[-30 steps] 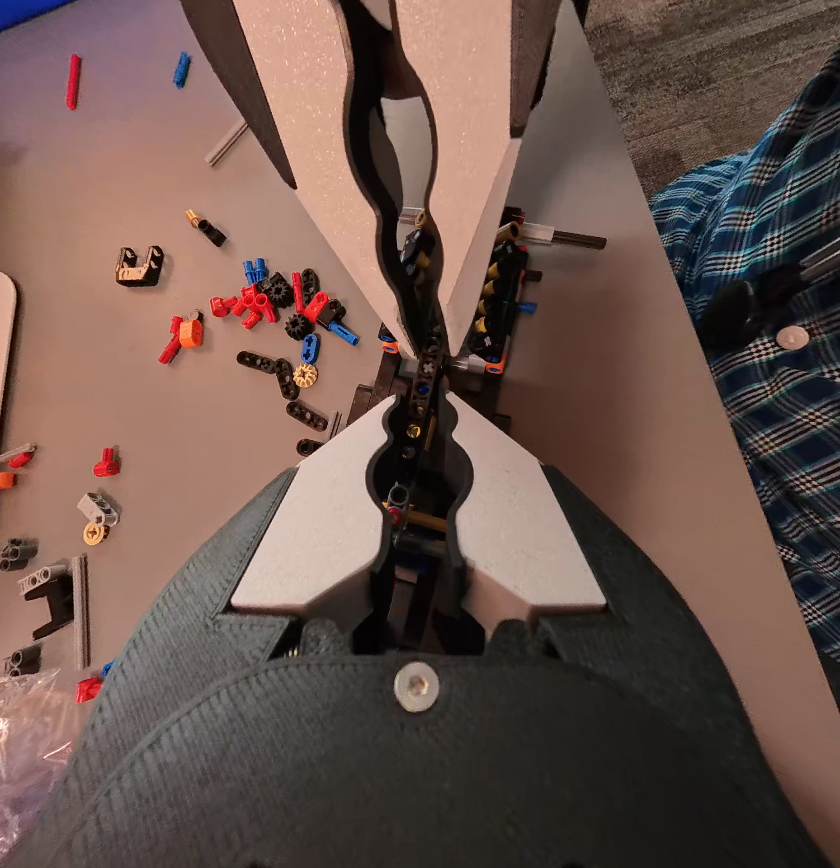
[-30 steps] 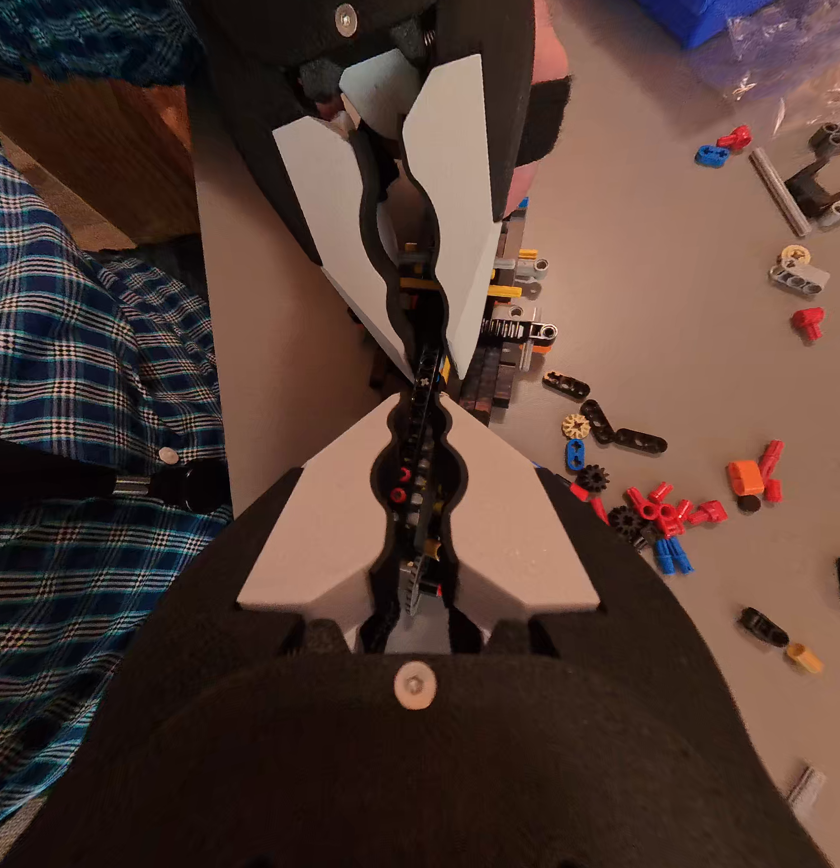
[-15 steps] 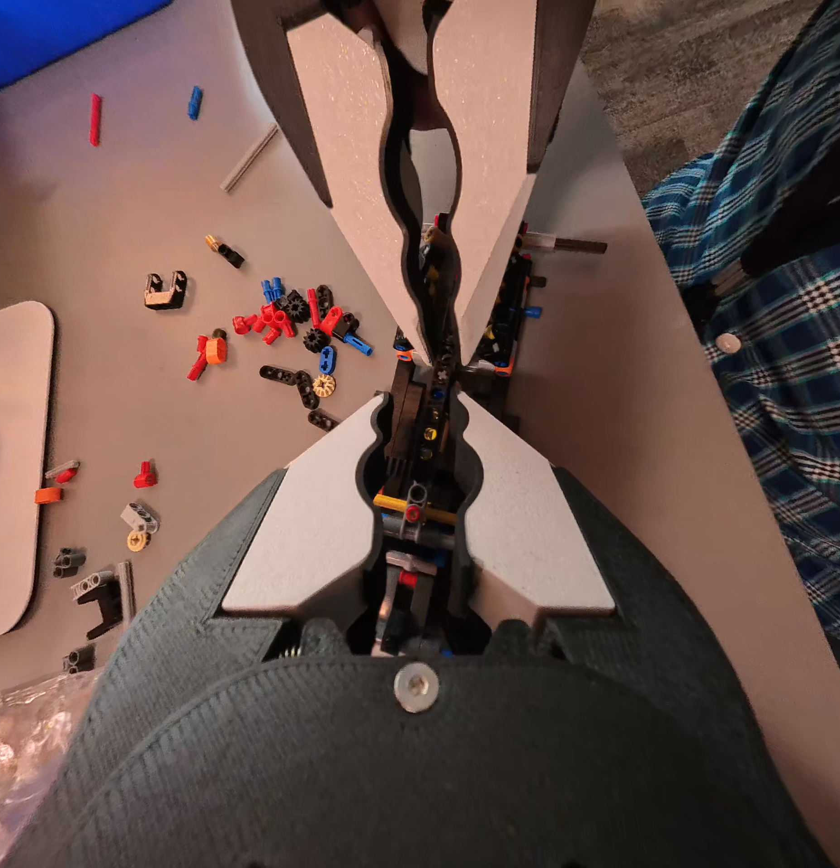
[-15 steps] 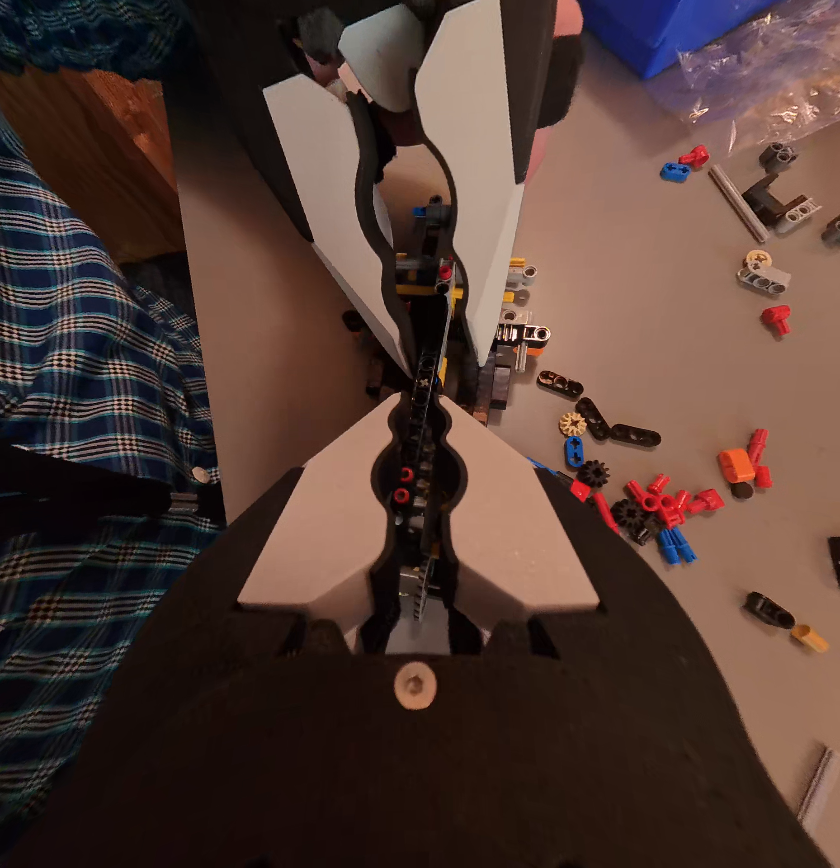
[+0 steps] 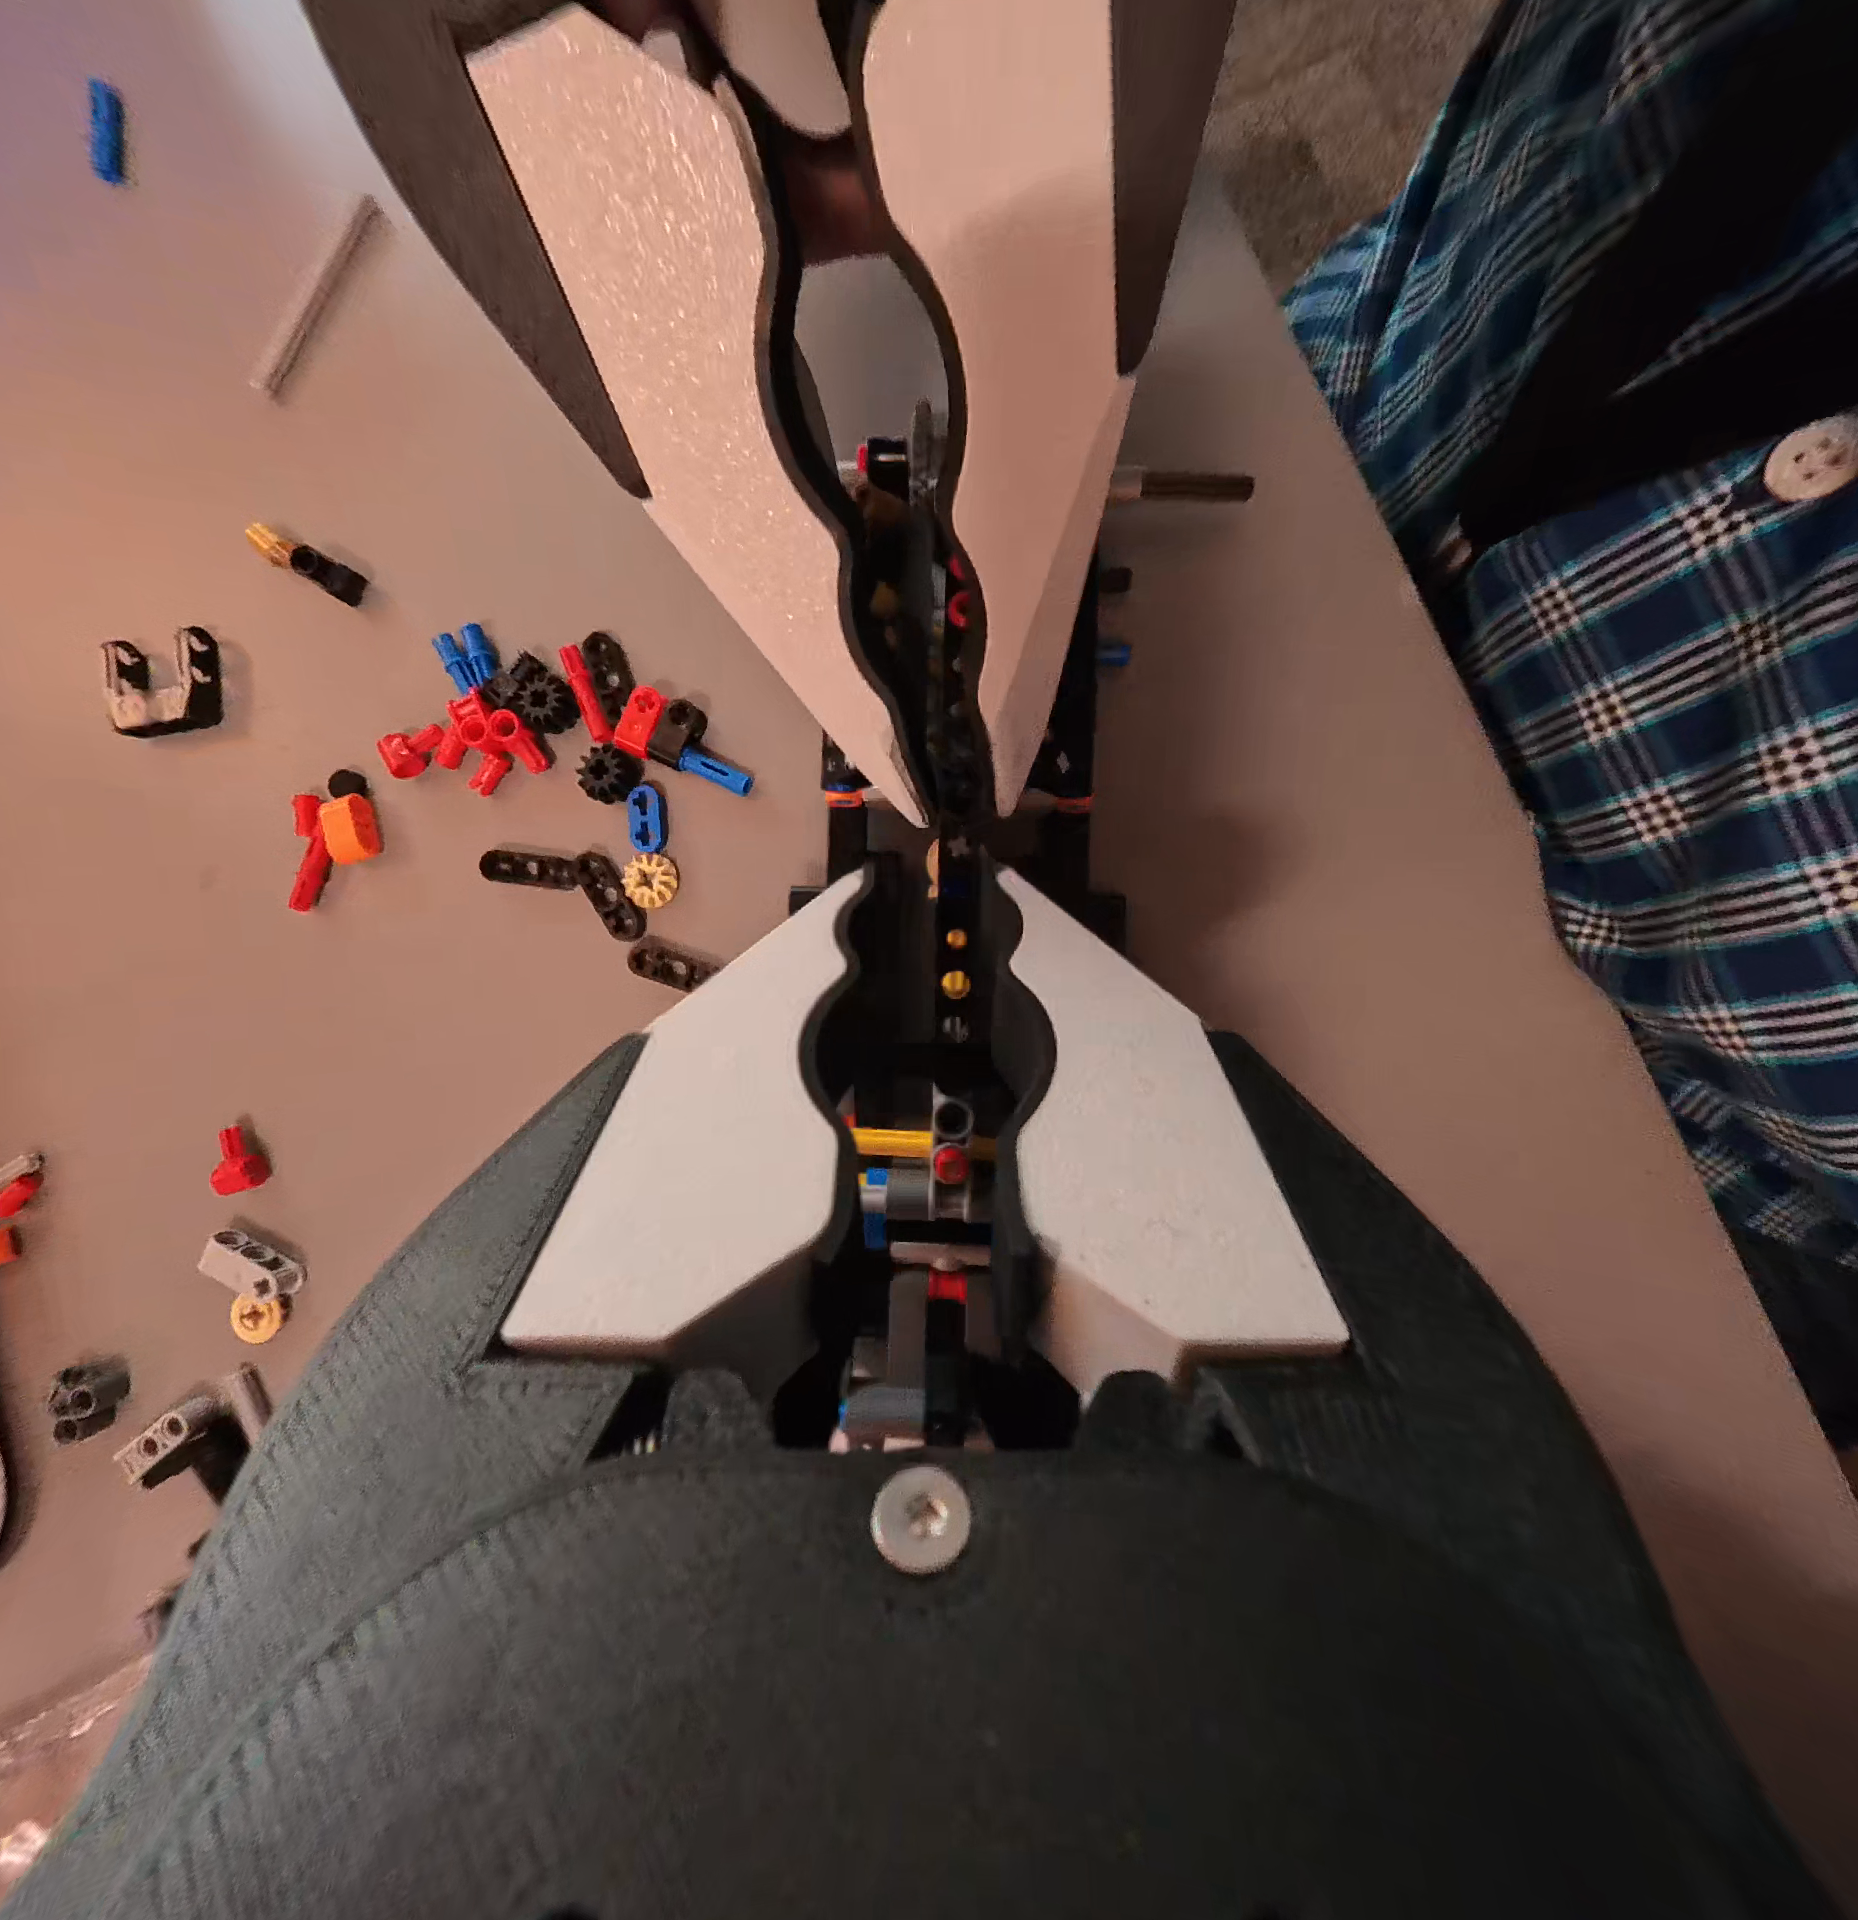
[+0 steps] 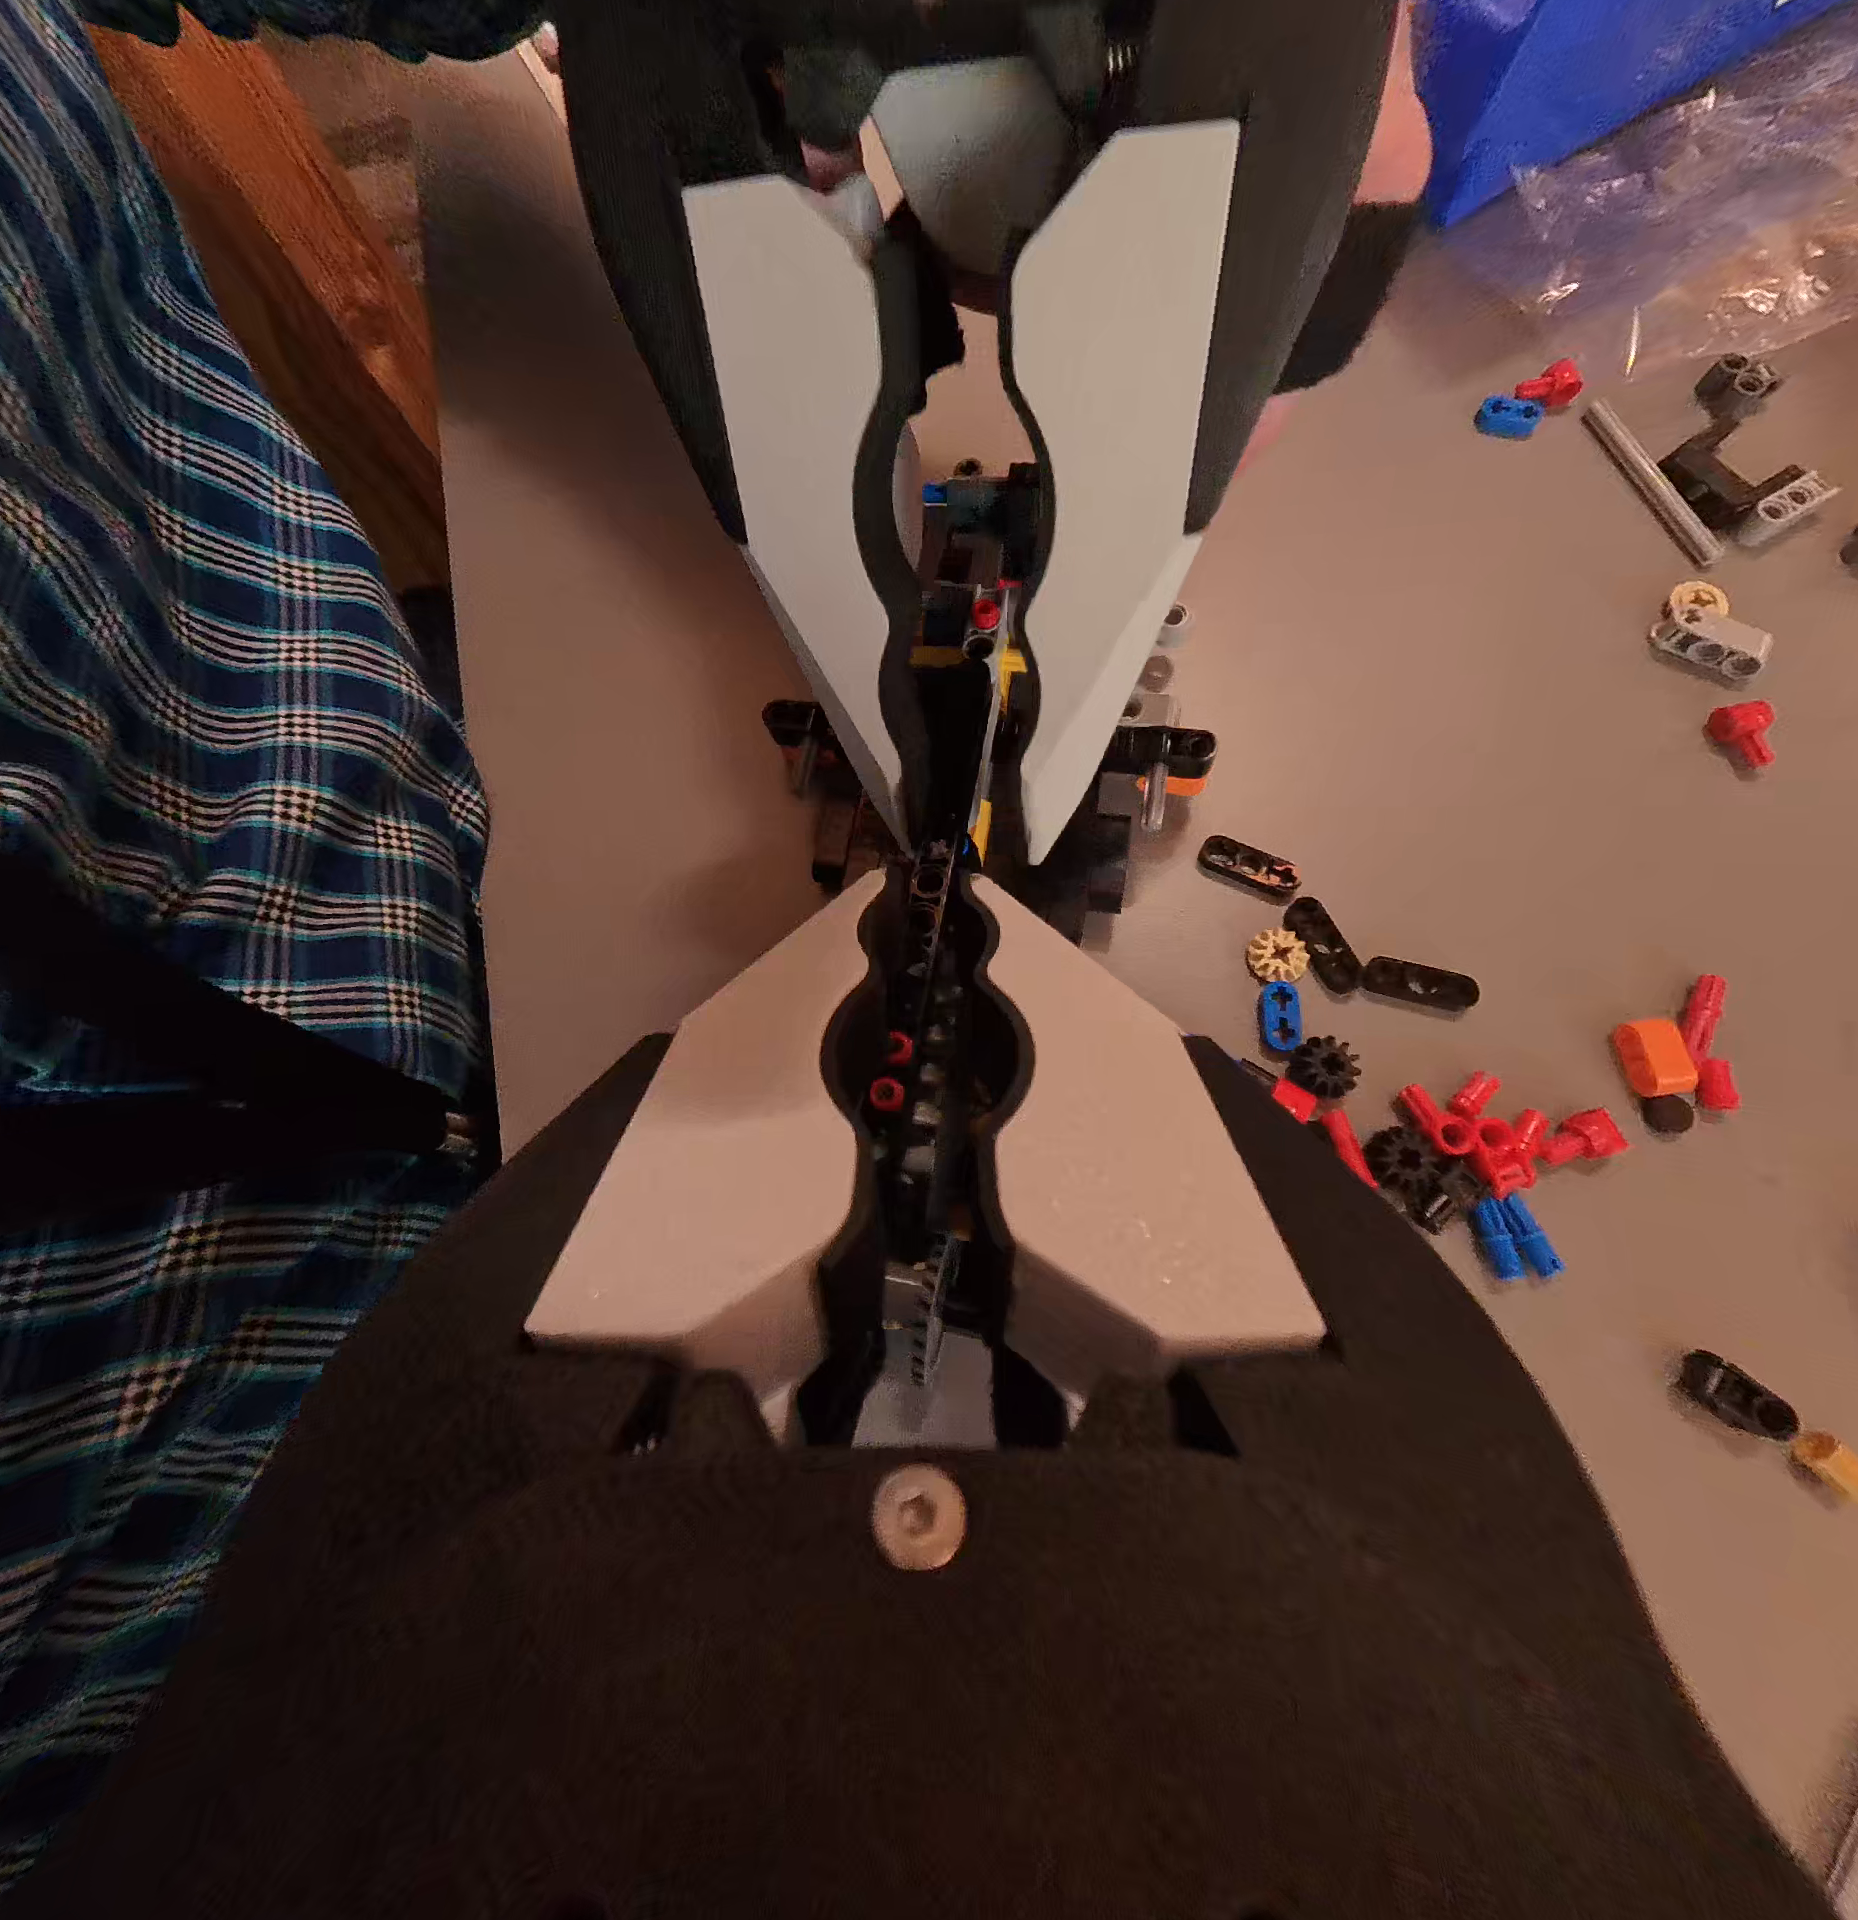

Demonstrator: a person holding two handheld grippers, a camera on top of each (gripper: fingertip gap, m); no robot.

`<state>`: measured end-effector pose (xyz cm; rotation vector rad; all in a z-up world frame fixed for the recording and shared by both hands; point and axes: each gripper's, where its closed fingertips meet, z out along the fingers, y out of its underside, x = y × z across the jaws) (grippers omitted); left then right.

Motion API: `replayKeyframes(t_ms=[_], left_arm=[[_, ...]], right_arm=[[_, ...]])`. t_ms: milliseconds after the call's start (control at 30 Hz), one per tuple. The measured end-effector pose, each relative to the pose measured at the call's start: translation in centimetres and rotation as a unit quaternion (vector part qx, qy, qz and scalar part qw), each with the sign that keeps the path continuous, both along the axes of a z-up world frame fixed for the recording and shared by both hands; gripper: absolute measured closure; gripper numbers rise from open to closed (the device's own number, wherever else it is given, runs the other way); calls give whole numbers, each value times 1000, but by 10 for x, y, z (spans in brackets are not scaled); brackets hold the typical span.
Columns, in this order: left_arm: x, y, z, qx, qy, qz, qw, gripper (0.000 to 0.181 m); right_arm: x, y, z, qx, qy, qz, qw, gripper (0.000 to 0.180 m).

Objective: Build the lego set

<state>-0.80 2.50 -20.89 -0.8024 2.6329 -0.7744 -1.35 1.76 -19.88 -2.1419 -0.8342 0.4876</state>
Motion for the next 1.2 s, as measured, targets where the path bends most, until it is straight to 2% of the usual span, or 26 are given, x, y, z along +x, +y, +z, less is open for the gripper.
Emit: replayKeyframes(t_ms=[133,467,1000,1200], left_arm=[[-1,-3,-2,-8,5,-11,1000,176],[1,-5,-2,-6,-18,-6,1000,175],[2,-9,-2,-28,-45,6,999,175],[1,-11,-2,-17,-46,-5,999,175]], right_arm=[[3,2,0,7,-8,-6,1000,174],[6,-1,0,12,-15,0,1000,174],[7,-7,-1,30,43,-23,998,174],[6,-10,2,1,58,-30,998,174]])
